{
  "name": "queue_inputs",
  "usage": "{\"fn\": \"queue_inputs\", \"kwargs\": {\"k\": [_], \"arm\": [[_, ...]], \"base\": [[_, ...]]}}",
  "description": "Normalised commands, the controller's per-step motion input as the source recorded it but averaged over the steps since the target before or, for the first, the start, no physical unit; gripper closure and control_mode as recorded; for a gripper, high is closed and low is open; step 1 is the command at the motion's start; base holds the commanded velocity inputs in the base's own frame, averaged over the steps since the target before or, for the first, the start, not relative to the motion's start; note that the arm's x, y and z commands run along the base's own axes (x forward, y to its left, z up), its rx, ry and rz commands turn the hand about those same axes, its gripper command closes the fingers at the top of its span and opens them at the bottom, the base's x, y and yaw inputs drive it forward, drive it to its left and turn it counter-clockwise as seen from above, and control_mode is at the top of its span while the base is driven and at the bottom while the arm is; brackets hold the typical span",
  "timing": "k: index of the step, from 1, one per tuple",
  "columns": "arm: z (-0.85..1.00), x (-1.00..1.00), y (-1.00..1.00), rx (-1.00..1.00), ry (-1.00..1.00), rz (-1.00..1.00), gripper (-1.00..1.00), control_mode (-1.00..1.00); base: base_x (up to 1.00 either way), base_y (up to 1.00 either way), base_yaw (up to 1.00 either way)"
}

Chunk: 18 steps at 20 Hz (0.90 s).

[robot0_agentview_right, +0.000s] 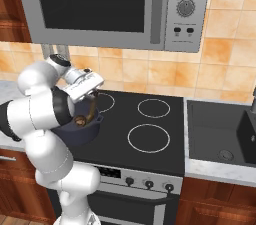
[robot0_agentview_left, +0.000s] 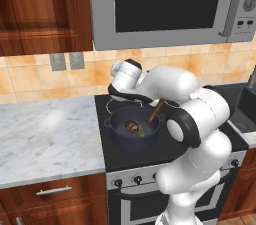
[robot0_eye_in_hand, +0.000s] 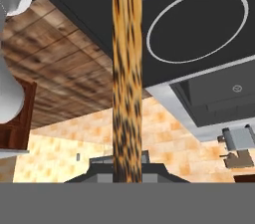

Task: Put the potato and lemon wedge in the pot. Retrieve the spatula and lightly stir the vegetables in the pot.

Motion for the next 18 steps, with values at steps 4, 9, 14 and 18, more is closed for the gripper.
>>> {"fn": "queue_inputs", "kwargs": {"k": [4, 9, 14, 18], "arm": [[-0.02, 0.00, 0.25, -0.04, 0.00, 0.00, 1.00, -1.00], [-0.14, 0.00, 0.11, -0.08, 0.00, 0.00, 1.00, -1.00], [0.00, -0.05, 0.00, -0.05, 0.00, 0.00, 1.00, -1.00], [-0.08, -0.01, 0.01, -0.02, 0.00, 0.00, 1.00, -1.00]], "base": [[0.00, 0.00, 0.00], [0.00, 0.00, 0.00], [0.00, 0.00, 0.00], [0.00, 0.00, 0.00]]}}
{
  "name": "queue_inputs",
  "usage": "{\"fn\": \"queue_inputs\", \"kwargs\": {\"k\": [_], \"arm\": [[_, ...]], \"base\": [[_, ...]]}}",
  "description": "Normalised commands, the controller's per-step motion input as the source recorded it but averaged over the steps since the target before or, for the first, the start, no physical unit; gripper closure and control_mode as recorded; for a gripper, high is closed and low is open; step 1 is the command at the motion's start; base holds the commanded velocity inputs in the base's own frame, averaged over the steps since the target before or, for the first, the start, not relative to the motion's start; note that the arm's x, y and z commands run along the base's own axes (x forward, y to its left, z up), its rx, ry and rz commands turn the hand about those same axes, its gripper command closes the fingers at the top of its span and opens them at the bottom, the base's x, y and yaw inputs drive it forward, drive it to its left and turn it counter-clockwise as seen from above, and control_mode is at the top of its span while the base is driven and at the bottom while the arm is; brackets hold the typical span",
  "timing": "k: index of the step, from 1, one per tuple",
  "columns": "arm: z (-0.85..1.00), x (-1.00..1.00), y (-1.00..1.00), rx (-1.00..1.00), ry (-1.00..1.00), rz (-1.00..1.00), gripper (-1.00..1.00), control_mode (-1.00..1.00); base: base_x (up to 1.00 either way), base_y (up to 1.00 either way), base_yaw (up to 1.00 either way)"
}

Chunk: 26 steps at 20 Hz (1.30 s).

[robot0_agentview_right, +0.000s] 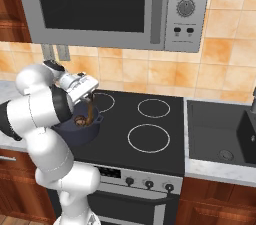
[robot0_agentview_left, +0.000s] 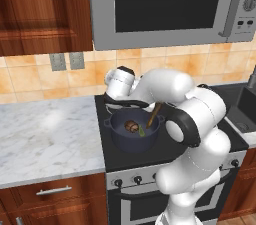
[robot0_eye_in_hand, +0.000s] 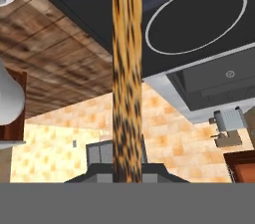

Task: Put the potato and lemon wedge in the pot. Retrieve the spatula and lightly stir the vegetables in the pot.

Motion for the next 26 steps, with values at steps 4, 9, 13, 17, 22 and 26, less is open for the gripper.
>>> {"fn": "queue_inputs", "kwargs": {"k": [4, 9, 13, 17, 22, 26], "arm": [[-0.19, 0.00, 0.31, -0.02, 0.00, 0.00, 1.00, -1.00], [-0.11, 0.03, 0.55, -0.03, 0.00, 0.00, 1.00, -1.00], [-0.06, 0.08, 0.41, -0.03, 0.00, 0.00, 1.00, -1.00], [-0.08, 0.00, 0.10, -0.01, -0.02, 0.00, 1.00, -1.00], [-0.03, 0.00, 0.00, 0.01, -0.14, -0.01, 1.00, -1.00], [0.00, -0.10, 0.00, 0.15, -0.21, 0.00, 1.00, -1.00]], "base": [[0.00, 0.00, 0.00], [0.00, 0.00, 0.00], [0.00, 0.00, 0.00], [0.00, 0.00, 0.00], [0.00, 0.00, 0.00], [0.00, 0.00, 0.00]]}}
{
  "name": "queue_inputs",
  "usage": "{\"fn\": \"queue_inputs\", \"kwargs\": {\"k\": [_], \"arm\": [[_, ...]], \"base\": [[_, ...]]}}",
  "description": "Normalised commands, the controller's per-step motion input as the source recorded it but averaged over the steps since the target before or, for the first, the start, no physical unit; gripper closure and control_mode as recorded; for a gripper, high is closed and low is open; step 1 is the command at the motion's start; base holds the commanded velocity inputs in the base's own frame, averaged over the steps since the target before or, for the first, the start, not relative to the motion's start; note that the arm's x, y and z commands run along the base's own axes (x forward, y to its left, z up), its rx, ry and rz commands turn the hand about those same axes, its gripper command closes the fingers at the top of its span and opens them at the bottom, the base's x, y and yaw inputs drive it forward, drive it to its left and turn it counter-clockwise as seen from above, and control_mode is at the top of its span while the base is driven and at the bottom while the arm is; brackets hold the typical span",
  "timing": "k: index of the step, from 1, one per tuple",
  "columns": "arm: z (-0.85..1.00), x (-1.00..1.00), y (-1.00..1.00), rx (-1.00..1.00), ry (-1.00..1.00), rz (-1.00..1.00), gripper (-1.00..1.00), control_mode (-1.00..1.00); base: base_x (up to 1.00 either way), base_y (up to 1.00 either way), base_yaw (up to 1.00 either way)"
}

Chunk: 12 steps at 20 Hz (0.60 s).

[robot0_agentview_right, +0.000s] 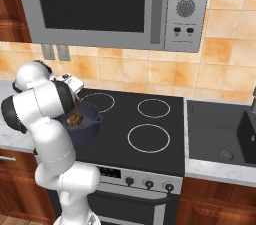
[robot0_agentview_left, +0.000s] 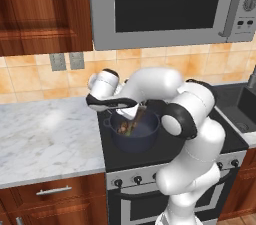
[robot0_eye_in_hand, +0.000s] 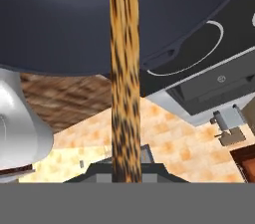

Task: Put the potato and lemon wedge in the pot. Retrieve the spatula and lightly stir the vegetables in the pot.

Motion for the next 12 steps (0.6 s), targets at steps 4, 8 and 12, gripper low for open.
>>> {"fn": "queue_inputs", "kwargs": {"k": [4, 8, 12], "arm": [[-0.06, -0.21, -0.07, 0.22, -0.17, 0.00, 1.00, -1.00], [0.00, -0.13, -0.21, 0.22, -0.10, 0.00, 1.00, -1.00], [0.00, -0.24, -0.33, 0.22, -0.08, 0.00, 1.00, -1.00]], "base": [[0.00, 0.00, 0.00], [0.00, 0.00, 0.00], [0.00, 0.00, 0.00]]}}
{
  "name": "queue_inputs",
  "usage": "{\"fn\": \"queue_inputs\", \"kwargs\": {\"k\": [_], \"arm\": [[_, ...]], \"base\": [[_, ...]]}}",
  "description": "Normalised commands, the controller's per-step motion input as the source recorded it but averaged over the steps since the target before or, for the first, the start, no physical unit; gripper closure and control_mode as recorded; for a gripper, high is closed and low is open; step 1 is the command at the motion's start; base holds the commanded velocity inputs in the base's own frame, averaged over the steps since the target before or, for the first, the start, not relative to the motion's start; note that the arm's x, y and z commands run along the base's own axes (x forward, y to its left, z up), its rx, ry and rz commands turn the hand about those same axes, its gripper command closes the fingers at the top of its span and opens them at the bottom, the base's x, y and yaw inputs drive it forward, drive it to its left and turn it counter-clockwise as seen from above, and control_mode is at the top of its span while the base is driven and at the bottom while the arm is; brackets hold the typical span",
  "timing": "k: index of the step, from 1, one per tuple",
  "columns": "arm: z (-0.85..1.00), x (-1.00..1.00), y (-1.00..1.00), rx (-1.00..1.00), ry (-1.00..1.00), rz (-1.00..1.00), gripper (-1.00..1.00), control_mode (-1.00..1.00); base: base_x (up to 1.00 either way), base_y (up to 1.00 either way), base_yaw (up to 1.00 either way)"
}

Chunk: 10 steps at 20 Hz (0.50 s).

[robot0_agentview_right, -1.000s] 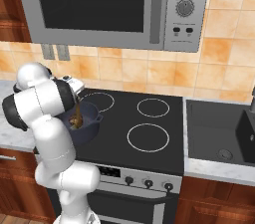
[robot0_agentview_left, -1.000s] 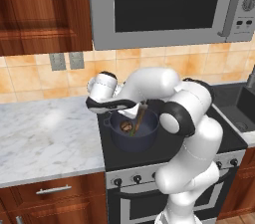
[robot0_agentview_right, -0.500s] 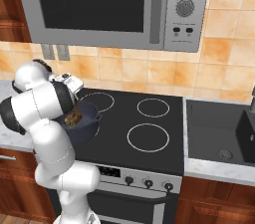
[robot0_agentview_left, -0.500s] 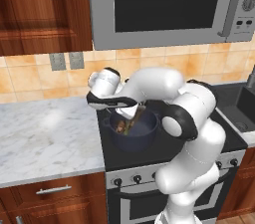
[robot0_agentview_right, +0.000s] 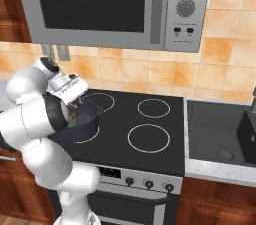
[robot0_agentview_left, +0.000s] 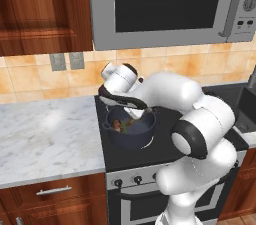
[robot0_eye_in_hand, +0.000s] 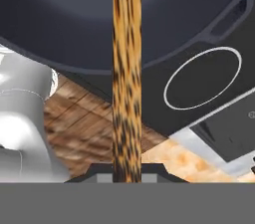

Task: Put the potato and lemon wedge in the pot. Retrieve the spatula and lightly stir the vegetables in the pot.

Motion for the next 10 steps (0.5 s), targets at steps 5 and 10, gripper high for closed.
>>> {"fn": "queue_inputs", "kwargs": {"k": [5, 10], "arm": [[0.01, -0.60, -0.49, 0.22, 0.00, 0.01, 1.00, -1.00], [0.23, -0.23, -0.10, 0.16, 0.02, 0.06, 1.00, -1.00]], "base": [[0.00, 0.00, 0.00], [0.00, 0.00, 0.00]]}}
